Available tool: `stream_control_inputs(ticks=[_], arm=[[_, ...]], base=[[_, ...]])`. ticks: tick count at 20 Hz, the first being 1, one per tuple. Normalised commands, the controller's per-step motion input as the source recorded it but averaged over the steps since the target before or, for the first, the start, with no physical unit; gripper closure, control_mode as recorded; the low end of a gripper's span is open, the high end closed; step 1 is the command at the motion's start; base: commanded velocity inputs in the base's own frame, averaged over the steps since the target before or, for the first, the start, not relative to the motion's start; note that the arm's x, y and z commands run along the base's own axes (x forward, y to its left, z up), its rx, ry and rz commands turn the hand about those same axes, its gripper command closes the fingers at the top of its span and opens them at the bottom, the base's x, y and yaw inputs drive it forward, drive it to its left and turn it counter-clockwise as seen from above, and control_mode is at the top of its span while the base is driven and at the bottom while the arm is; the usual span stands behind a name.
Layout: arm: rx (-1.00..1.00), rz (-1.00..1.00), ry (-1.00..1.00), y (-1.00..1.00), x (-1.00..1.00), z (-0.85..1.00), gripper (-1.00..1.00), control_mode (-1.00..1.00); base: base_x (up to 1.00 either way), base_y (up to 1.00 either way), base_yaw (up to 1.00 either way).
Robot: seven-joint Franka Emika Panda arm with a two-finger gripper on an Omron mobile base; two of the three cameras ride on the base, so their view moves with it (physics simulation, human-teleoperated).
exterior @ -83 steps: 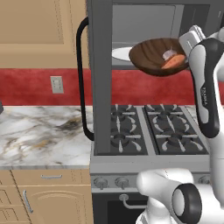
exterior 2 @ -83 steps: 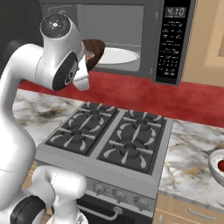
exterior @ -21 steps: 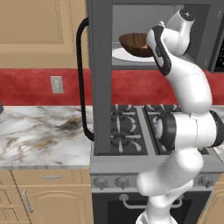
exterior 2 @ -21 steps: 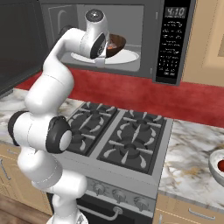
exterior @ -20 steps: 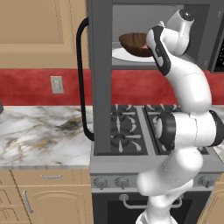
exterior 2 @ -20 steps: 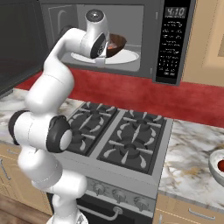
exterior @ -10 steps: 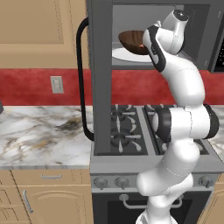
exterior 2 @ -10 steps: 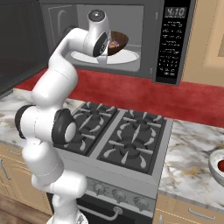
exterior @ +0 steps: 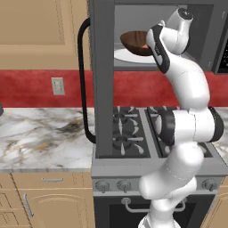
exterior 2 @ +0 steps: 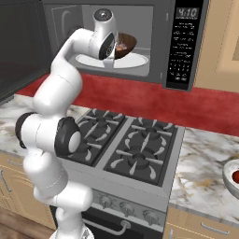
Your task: Place the bowl containing the sweet potato and garlic in the microwave. Close the microwave door and press the start button to microwave the meal.
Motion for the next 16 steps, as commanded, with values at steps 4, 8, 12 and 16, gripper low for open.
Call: stream_control_inputs(ticks=[4, 8, 12, 16], arm=[[0.00, 0.00, -0.21, 0.00, -0.62, -0.03, -1.00, -1.00], [-0.01, 0.00, -0.20, 0.00, -0.74, 0.00, -1.00, -1.00], [-0.06, 0.00, 0.02, 0.00, -0.98, 0.00, -1.00, -1.00], [-0.13, 0.07, 0.07, 0.00, -1.00, 0.21, -1.00, -1.00]], base=[[0.00, 0.00, 0.00], [0.00, 0.00, 0.00], [0.00, 0.00, 0.00], [0.00, 0.00, 0.00]])
